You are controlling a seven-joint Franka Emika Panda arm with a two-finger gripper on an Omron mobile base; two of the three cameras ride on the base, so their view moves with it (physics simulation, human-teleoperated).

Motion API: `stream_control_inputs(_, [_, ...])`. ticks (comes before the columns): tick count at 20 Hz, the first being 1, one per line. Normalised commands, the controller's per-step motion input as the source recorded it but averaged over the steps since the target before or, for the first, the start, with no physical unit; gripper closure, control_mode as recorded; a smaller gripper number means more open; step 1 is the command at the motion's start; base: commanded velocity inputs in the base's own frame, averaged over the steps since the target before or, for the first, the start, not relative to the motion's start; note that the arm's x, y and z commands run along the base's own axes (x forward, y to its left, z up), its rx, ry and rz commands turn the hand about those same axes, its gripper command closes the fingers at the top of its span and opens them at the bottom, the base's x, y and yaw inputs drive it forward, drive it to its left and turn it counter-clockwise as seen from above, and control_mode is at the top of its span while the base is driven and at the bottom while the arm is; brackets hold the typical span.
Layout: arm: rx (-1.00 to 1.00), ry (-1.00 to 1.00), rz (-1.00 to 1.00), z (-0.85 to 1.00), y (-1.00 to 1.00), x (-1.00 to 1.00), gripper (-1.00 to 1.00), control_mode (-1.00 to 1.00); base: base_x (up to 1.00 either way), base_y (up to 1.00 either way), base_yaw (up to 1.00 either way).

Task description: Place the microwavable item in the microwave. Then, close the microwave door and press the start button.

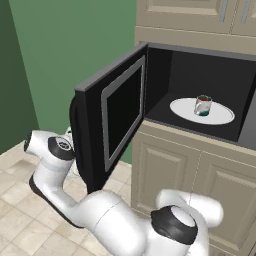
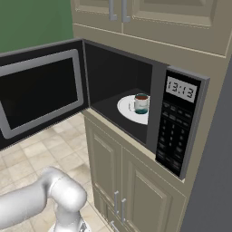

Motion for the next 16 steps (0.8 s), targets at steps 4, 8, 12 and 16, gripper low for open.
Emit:
stream_control_inputs(4, [0.00, -0.33, 0.00, 0.41, -1.00, -0.35, -1.00, -1.00, 0.00, 0.00, 0.00])
stream_control_inputs(8, [0.00, -0.35, 0.00, 0.43, -1.00, -0.49, -1.00, -1.00, 0.00, 0.00, 0.00])
stream_control_inputs(12, [0.01, -0.31, 0.00, 0.40, -1.00, -0.38, -1.00, -1.00, 0.00, 0.00, 0.00])
stream_control_inputs(16, [0.04, -0.19, 0.00, 0.43, -1.00, -0.05, -1.00, -1.00, 0.00, 0.00, 0.00])
